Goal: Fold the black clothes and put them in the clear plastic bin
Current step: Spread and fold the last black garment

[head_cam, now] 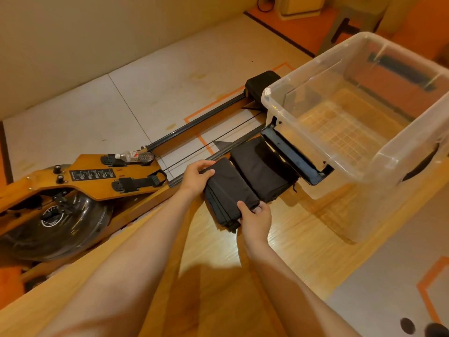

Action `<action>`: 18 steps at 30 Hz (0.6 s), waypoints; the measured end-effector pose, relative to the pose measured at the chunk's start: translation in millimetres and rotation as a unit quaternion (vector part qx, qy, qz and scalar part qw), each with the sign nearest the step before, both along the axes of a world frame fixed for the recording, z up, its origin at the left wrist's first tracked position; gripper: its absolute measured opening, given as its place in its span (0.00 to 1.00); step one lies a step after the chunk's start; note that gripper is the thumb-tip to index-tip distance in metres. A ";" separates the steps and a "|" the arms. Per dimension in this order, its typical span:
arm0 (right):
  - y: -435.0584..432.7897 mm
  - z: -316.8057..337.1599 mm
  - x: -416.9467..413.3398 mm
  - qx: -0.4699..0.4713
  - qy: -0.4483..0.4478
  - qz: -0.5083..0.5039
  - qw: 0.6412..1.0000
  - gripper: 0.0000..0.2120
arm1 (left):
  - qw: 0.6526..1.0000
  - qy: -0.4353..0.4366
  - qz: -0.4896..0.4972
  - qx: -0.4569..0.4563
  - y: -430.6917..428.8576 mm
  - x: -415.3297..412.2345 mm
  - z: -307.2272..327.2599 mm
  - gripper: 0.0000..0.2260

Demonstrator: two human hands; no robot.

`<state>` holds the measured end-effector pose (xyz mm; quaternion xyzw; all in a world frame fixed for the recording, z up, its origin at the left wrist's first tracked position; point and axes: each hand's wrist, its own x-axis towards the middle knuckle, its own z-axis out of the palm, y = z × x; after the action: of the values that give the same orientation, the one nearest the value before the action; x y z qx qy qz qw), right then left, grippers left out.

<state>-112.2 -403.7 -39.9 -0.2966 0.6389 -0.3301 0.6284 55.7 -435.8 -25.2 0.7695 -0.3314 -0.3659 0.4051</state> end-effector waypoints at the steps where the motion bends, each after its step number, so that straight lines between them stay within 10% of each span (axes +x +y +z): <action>1: -1.1 -0.6 0.1 -0.002 0.010 0.003 1.000 0.25 | 1.000 -0.012 0.000 -0.005 -1.0 -1.2 -1.2 0.11; 18: 17.5 19.1 -21.7 -0.076 0.122 0.104 0.984 0.11 | 0.949 -0.313 0.023 0.023 11.3 -4.8 -12.0 0.15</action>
<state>-133.9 -386.2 -20.8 -0.4459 0.6498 -0.2719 0.5523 51.0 -424.4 -37.2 0.8622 -0.4147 -0.1051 0.2714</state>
